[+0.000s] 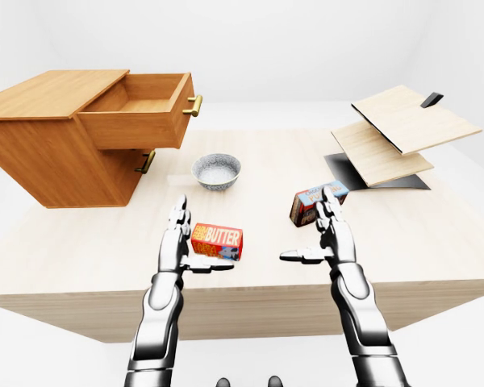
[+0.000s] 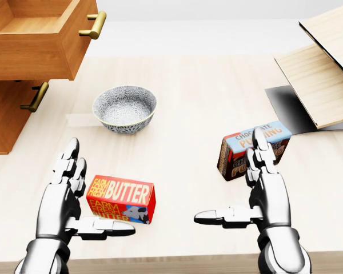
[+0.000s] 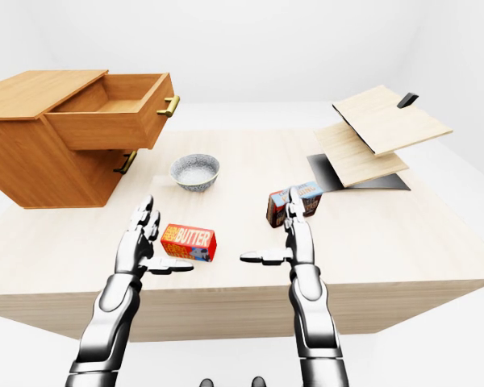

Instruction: Close the top drawer of the cabinet.

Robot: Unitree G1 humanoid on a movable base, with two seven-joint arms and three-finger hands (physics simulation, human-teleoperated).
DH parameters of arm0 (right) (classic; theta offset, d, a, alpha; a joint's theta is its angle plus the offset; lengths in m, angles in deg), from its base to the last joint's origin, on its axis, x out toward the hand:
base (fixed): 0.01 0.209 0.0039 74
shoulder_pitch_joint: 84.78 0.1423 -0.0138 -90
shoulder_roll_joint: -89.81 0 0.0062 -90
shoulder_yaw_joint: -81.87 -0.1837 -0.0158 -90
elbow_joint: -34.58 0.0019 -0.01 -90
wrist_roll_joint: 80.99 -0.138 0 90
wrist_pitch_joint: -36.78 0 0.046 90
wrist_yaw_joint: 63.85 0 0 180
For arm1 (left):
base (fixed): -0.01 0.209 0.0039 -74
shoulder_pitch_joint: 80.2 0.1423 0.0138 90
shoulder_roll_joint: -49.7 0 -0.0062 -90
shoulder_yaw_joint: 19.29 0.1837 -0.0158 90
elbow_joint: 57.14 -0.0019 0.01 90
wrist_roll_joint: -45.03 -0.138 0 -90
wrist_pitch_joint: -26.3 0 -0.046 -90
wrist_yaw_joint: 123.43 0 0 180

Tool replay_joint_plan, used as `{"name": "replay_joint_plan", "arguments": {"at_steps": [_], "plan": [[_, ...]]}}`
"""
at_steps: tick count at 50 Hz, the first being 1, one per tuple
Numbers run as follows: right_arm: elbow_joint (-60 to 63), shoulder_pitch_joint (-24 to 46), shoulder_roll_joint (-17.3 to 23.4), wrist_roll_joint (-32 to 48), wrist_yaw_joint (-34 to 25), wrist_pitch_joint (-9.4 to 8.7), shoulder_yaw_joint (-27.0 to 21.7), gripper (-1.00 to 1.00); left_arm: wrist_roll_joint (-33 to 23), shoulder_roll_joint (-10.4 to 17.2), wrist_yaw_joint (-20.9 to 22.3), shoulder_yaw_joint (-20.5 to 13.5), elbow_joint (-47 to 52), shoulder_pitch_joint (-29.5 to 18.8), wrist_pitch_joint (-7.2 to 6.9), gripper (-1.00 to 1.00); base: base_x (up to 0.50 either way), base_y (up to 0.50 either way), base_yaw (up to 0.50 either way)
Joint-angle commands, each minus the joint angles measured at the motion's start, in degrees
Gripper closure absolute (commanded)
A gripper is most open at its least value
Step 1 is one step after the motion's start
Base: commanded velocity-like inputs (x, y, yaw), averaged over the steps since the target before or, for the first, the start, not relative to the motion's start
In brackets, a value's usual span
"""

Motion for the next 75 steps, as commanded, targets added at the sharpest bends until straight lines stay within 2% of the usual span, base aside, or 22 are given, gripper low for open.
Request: {"name": "replay_joint_plan", "arguments": {"at_steps": [1,11,33,51,66,75], "plan": [[0.07,5.09,0.73,0.25,1.85,-1.59,-0.61,-1.00,-0.71,0.21,0.66,0.37,3.58,-3.06,-0.95,-1.00,0.00,0.00,0.00],[2.46,6.74,0.81,0.88,3.09,-1.59,-0.81,-1.00,0.15,0.50,0.19,-0.14,6.36,-9.39,-0.95,-1.00,0.00,0.00,0.00],[3.31,4.77,-0.11,0.08,1.57,-1.59,0.78,-1.00,0.46,0.01,0.86,0.80,7.63,-7.83,-0.95,-1.00,0.02,-0.01,0.00],[3.61,4.62,-0.04,0.39,1.29,-1.59,0.97,-1.00,0.35,-0.14,0.88,1.08,8.31,-7.07,-0.95,-1.00,0.28,-0.11,0.00],[4.02,5.36,-0.06,0.79,0.96,-1.59,0.84,-1.00,0.57,0.03,0.83,0.73,8.25,-8.00,-0.95,-1.00,0.37,0.09,0.00],[4.19,5.65,0.12,0.40,0.99,-1.59,0.61,-1.00,0.61,0.04,0.69,0.75,8.42,-8.22,-0.95,-1.00,0.02,0.00,0.00]]}}
